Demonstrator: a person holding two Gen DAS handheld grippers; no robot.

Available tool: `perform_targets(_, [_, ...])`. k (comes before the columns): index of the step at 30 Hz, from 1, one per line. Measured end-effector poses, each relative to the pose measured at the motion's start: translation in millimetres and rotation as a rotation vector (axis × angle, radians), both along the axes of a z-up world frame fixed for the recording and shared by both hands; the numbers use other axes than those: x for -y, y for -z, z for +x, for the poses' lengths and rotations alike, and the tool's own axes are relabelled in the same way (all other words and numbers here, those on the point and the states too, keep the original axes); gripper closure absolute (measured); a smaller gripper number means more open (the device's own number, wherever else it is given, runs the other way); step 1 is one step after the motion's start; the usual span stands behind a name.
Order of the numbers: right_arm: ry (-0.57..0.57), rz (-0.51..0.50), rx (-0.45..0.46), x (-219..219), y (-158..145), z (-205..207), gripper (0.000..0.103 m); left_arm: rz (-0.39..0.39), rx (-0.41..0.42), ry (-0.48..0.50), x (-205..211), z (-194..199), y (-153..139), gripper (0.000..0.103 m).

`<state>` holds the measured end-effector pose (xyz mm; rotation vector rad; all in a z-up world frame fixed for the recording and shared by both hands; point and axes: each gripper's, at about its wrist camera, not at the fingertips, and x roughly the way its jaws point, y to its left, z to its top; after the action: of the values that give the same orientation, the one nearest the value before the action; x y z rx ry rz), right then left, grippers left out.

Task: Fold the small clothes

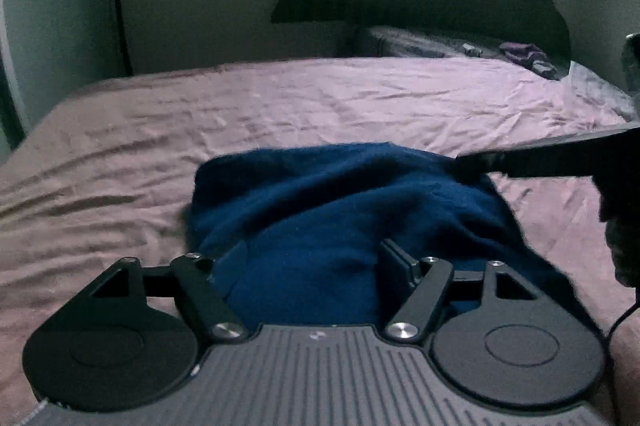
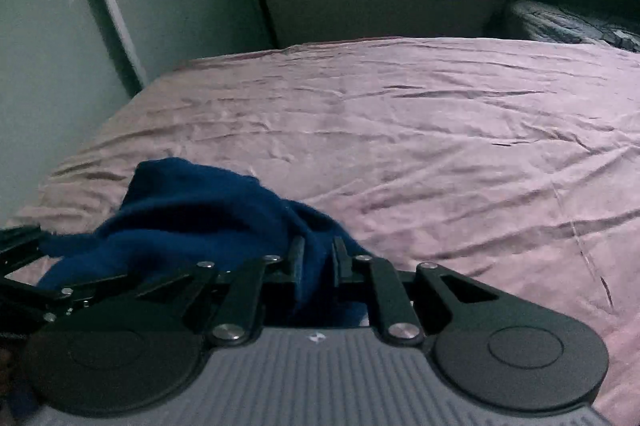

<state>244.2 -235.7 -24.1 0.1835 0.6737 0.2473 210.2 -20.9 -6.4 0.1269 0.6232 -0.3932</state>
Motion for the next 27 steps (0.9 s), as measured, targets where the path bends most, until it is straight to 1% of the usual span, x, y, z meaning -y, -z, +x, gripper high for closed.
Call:
perform_targets(2, [0.032, -0.047, 0.091, -3, -17, -24, 0.089, -0.042, 0.021, -0.009, -6, -19, -7, 0.019])
perform_targets(3, [0.021, -0.044, 0.135, -6, -25, -38, 0.089, -0.064, 0.021, -0.015, -9, -27, -8, 0.017])
perform_targets(4, [-0.023, -0.029, 0.161, -10, -30, -50, 0.089, -0.072, 0.013, -0.021, -10, -31, -9, 0.016])
perform_targets(5, [-0.077, -0.016, 0.159, -17, -31, -56, 0.089, -0.070, 0.005, -0.029, -9, -36, -7, 0.015])
perform_targets(6, [-0.129, -0.011, 0.137, -24, -28, -62, 0.089, -0.056, 0.003, -0.036, -7, -38, -4, 0.015])
perform_targets(7, [-0.164, -0.023, 0.098, -31, -22, -63, 0.089, -0.027, 0.011, -0.043, -4, -41, 0, 0.015])
perform_targets(8, [-0.184, -0.055, 0.061, -38, -14, -61, 0.089, 0.001, 0.014, -0.057, -1, -42, 3, 0.014])
perform_targets(9, [-0.184, -0.109, 0.034, -44, -5, -58, 0.089, 0.019, 0.006, -0.076, 1, -44, 5, 0.013])
perform_targets(10, [-0.166, -0.145, 0.024, -46, 3, -55, 0.089, 0.016, -0.009, -0.095, 2, -43, 6, 0.012])
perform_targets(11, [-0.145, -0.127, 0.021, -43, 5, -54, 0.088, 0.003, -0.020, -0.111, 1, -45, 6, 0.008])
perform_targets(12, [-0.120, -0.086, 0.015, -38, 2, -54, 0.088, -0.013, -0.033, -0.124, 0, -46, 7, 0.006])
perform_targets(13, [-0.098, -0.074, 0.029, -37, -2, -58, 0.088, -0.024, -0.043, -0.132, -2, -46, 8, 0.005])
perform_targets(16, [-0.084, -0.112, 0.092, -40, -17, -80, 0.087, -0.030, -0.056, -0.161, -4, -47, 12, 0.004])
perform_targets(18, [-0.122, -0.102, 0.080, -47, -16, -84, 0.086, -0.035, -0.058, -0.180, -5, -49, 14, 0.003])
perform_targets(20, [-0.127, -0.127, 0.060, -51, -7, -83, 0.086, -0.026, -0.047, -0.189, -3, -51, 14, 0.003])
perform_targets(22, [-0.095, -0.168, 0.052, -51, 0, -83, 0.084, -0.006, -0.033, -0.192, 0, -55, 14, 0.003])
perform_targets(23, [-0.075, -0.158, 0.047, -49, 2, -82, 0.078, 0.001, -0.030, -0.193, 2, -56, 13, 0.003])
perform_targets(24, [-0.053, -0.143, 0.045, -46, 0, -83, 0.074, 0.004, -0.028, -0.193, 2, -58, 12, 0.003])
perform_targets(27, [-0.020, -0.157, 0.091, -50, -9, -95, 0.074, -0.001, -0.037, -0.196, 2, -59, 12, 0.003])
